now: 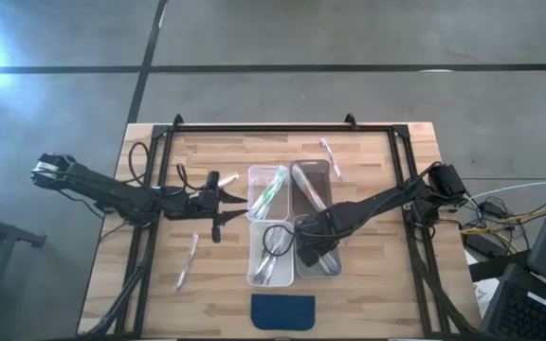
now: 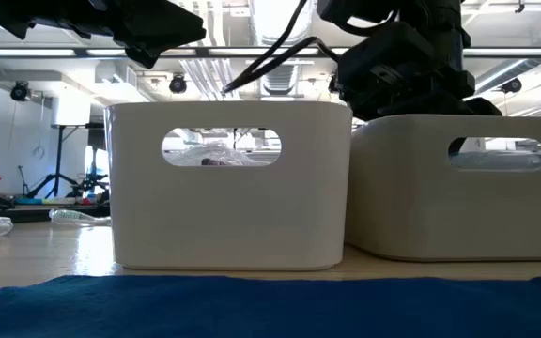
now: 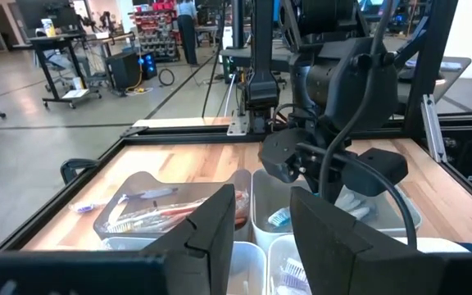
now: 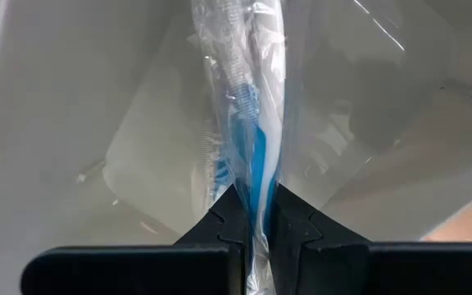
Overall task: Pick & Place Toothbrushes
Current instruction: Put the blue toothbrush into the gray bin, then put the green toothbrush into the transparent bin
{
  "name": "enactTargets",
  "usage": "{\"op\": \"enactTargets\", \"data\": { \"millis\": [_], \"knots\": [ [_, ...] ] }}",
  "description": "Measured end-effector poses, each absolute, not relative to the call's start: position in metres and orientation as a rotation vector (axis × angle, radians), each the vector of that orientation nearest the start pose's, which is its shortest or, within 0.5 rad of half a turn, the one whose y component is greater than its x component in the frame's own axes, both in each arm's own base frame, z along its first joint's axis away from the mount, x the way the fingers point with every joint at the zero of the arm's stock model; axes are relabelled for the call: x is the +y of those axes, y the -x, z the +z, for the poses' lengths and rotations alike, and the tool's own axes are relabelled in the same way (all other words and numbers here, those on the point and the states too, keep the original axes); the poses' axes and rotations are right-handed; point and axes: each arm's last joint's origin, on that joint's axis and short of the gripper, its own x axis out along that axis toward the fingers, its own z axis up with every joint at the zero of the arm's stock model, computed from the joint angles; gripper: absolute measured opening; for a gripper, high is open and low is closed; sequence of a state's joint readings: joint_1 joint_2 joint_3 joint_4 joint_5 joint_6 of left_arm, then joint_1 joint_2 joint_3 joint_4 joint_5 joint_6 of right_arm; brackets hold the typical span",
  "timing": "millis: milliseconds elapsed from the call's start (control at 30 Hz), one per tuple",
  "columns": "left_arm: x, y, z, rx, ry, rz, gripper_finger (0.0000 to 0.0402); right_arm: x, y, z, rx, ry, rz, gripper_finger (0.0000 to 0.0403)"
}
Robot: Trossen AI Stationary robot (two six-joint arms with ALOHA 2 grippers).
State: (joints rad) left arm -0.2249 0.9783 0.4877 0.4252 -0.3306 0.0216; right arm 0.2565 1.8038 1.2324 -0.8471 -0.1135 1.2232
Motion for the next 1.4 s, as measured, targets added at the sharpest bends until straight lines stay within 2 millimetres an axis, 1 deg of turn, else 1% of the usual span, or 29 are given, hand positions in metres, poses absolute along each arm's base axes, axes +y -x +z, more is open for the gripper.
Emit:
{"op": "enactTargets", "data": {
  "millis": [133,233,367,600,667,867,967,1233,1333,1400],
  "knots": [
    [-0.038,-0.209,0.254,0.064,-0.040,0.105,0.0124,0.087,-0.322,0.182,1.398,-0.888,-0.588,0.0018],
    [-0.038,-0.209,0.254,0.064,-0.040,0.105,0.0124,0.088,-0.324,0.182,1.387,-0.886,-0.568,0.0026],
    [-0.038,-0.209,0.254,0.064,-0.040,0.105,0.0124,0.088,-0.327,0.184,1.362,-0.895,-0.545,0.0053],
    [-0.038,-0.209,0.254,0.064,-0.040,0.105,0.0124,0.089,-0.328,0.185,1.372,-0.913,-0.525,0.0103],
    [-0.038,-0.209,0.254,0.064,-0.040,0.105,0.0124,0.090,-0.329,0.188,1.368,-0.917,-0.512,0.0116],
    [-0.038,-0.209,0.254,0.064,-0.040,0.105,0.0124,0.093,-0.339,0.208,1.343,-0.904,-0.434,0.0145],
    [-0.038,-0.209,0.254,0.064,-0.040,0.105,0.0124,0.093,-0.339,0.221,1.372,-0.876,-0.441,0.0149],
    [-0.038,-0.209,0.252,0.077,-0.044,0.105,0.0124,0.091,-0.330,0.258,1.474,-0.811,-0.531,0.0135],
    [-0.038,-0.209,0.252,0.084,-0.046,0.105,0.0124,0.088,-0.324,0.274,1.465,-0.743,-0.593,0.0126],
    [-0.038,-0.208,0.251,0.089,-0.048,0.105,0.0124,0.084,-0.318,0.285,1.457,-0.676,-0.648,0.0121]
  ]
}}
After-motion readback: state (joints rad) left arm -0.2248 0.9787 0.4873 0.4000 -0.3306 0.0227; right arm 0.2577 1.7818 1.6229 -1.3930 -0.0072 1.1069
